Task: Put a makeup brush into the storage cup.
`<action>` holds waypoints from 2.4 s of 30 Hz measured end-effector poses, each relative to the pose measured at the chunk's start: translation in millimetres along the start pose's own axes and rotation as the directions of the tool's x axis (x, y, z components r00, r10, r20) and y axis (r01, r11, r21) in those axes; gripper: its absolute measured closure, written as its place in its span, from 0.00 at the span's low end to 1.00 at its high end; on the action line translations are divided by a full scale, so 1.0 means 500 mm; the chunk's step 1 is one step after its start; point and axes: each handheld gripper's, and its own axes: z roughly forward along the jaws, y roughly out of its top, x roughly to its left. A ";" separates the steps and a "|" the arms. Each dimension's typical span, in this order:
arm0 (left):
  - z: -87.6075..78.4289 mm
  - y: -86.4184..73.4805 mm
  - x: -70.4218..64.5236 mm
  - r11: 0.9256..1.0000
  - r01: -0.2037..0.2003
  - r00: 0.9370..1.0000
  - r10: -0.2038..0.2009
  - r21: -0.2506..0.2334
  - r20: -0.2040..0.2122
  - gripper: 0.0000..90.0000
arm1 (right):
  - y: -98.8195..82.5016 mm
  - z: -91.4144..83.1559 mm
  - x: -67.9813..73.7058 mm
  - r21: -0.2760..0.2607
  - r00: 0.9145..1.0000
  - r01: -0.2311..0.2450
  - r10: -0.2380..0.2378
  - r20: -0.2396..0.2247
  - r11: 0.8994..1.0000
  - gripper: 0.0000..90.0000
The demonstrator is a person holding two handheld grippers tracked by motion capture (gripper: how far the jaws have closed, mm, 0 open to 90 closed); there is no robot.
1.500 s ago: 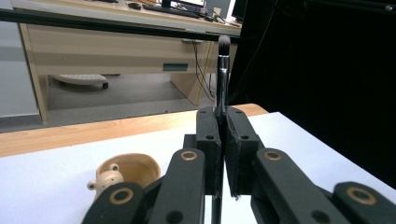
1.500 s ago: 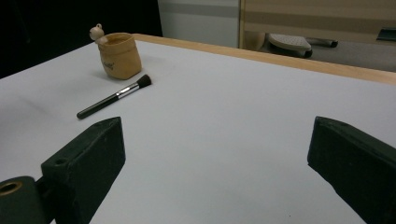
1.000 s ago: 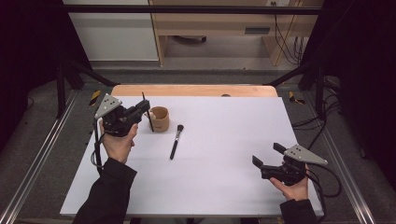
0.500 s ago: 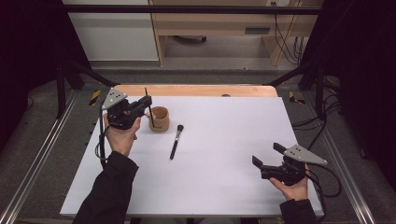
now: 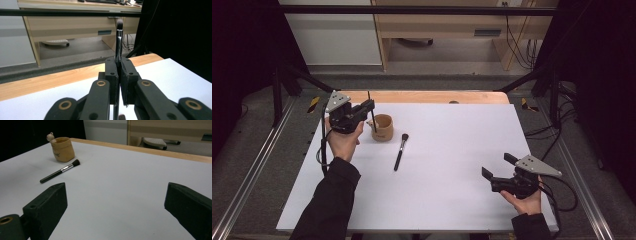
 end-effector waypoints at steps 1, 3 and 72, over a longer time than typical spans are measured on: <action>0.004 0.002 0.002 1.000 -0.005 1.000 0.005 0.000 -0.006 0.94 | 0.000 0.000 0.000 -0.002 1.000 0.000 0.000 0.003 1.000 0.06; 0.005 0.004 0.003 1.000 -0.008 1.000 0.008 -0.002 -0.009 0.94 | 0.000 0.000 -0.001 -0.005 1.000 0.004 -0.004 0.003 1.000 0.06; 0.154 -0.081 0.024 0.992 -0.058 0.993 0.069 0.115 -0.092 0.94 | 0.000 0.001 -0.003 -0.003 1.000 -0.002 0.002 -0.004 1.000 0.05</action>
